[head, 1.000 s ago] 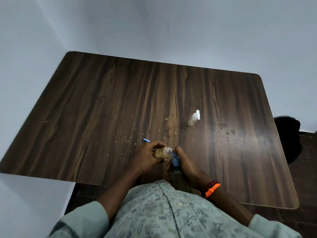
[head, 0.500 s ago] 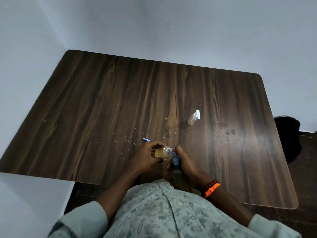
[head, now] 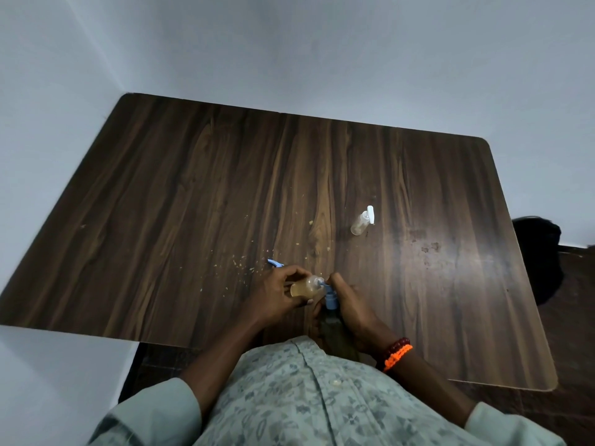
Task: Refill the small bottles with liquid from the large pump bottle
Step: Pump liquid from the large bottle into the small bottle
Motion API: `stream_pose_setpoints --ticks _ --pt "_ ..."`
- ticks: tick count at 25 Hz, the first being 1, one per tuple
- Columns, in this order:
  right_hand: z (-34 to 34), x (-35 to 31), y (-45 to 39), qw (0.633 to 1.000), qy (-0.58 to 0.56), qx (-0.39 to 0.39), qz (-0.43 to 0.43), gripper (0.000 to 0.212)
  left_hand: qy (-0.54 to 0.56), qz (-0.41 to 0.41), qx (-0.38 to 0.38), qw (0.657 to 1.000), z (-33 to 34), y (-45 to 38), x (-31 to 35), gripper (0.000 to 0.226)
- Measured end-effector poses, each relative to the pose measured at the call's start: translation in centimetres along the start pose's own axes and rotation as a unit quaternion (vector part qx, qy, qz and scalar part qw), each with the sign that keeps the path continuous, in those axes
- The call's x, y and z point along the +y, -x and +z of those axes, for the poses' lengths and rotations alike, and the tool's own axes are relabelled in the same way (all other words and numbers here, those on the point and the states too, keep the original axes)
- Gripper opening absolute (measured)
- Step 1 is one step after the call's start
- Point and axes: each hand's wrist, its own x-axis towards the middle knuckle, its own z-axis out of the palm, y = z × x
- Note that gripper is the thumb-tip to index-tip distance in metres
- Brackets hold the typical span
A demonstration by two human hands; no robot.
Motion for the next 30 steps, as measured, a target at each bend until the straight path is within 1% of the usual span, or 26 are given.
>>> stream_pose_setpoints --ticks 3,6,8,11,12,14,16,20,23,25,30 --pt "0.4 -0.1 0.1 1.0 -0.012 0.018 0.005 0.069 0.008 -0.002 0.005 1.0 0.0 -0.2 0.0 0.043" --pt "0.7 -0.3 0.0 1.0 0.001 0.01 0.006 0.082 0.005 0.005 0.012 1.0 0.0 -0.2 0.1 0.041" --pt "0.7 -0.5 0.1 1.0 -0.006 -0.003 0.015 0.084 -0.001 0.007 0.014 1.0 0.0 -0.2 0.2 0.042" --pt "0.4 -0.7 0.2 1.0 0.02 -0.016 0.012 0.079 -0.007 0.005 0.01 1.0 0.1 -0.1 0.1 0.043" --pt "0.3 -0.7 0.3 0.999 0.03 -0.017 0.008 0.072 -0.006 0.001 0.004 1.0 0.1 -0.1 0.1 0.043" --pt "0.2 -0.6 0.4 1.0 0.021 -0.007 0.01 0.06 -0.003 0.0 -0.008 1.0 0.2 0.0 0.2 0.042" --pt "0.3 -0.7 0.4 1.0 -0.003 -0.002 0.01 0.055 0.003 0.002 -0.006 1.0 0.2 0.0 0.4 0.043" --pt "0.5 -0.8 0.5 1.0 -0.026 0.0 0.008 0.053 0.004 0.004 0.002 1.0 0.1 -0.3 0.4 0.043" --pt "0.3 -1.4 0.8 0.999 0.01 -0.027 0.018 0.06 -0.004 0.002 0.0 1.0 0.2 0.0 0.3 0.042" --pt "0.3 -1.4 0.8 0.999 0.017 -0.035 0.019 0.061 -0.012 0.007 -0.002 1.0 0.2 0.1 0.3 0.042" --pt "0.9 -1.5 0.8 0.999 -0.04 -0.015 0.009 0.053 -0.011 0.004 0.012 1.0 -0.1 0.0 0.5 0.04"
